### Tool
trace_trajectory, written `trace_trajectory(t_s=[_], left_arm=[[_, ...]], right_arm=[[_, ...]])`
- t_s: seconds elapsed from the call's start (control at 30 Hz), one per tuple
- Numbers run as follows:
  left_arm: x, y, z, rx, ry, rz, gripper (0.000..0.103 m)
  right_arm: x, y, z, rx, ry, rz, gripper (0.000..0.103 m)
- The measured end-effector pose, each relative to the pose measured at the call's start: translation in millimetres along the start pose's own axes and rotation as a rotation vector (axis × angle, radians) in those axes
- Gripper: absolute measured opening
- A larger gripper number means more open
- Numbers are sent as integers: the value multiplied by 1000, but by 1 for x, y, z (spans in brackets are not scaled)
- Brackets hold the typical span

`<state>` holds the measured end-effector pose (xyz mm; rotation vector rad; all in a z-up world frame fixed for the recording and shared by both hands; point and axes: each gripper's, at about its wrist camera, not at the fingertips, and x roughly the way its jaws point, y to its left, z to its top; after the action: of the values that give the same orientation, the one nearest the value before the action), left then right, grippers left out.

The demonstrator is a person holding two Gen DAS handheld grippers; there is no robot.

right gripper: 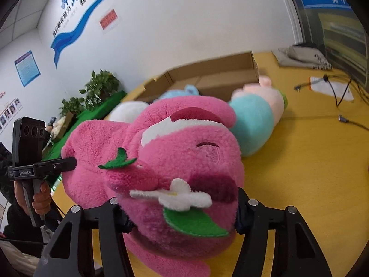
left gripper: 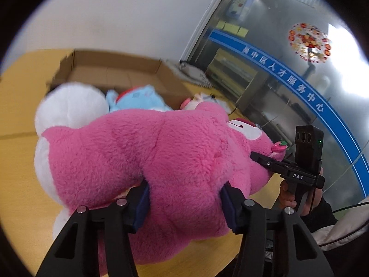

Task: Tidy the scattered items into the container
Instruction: 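Grasp the large pink bear with the left gripper, then lift the pink bear with the left gripper and carry it over the box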

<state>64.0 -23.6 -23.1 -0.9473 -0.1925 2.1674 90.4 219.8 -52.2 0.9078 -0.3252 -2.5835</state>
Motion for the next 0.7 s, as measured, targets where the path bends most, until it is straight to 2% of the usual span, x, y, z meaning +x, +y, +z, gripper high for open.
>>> trace_trajectory(t_s=[0.13, 0.2, 0.4, 0.57, 0.7], left_arm=[[-29, -12, 40, 64, -87, 5, 53], [-38, -14, 66, 106, -118, 22, 53], [-41, 5, 168, 189, -148, 77, 53], [-14, 35, 254, 218, -138, 100, 53], [41, 75, 312, 205, -87, 105, 53]], right_arm=[[-28, 26, 43, -63, -126, 1, 66], [-35, 39, 75, -113, -188, 0, 66], [-12, 58, 175, -198, -284, -14, 66], [33, 46, 260, -166, -316, -19, 66], [85, 22, 317, -127, -322, -62, 66]])
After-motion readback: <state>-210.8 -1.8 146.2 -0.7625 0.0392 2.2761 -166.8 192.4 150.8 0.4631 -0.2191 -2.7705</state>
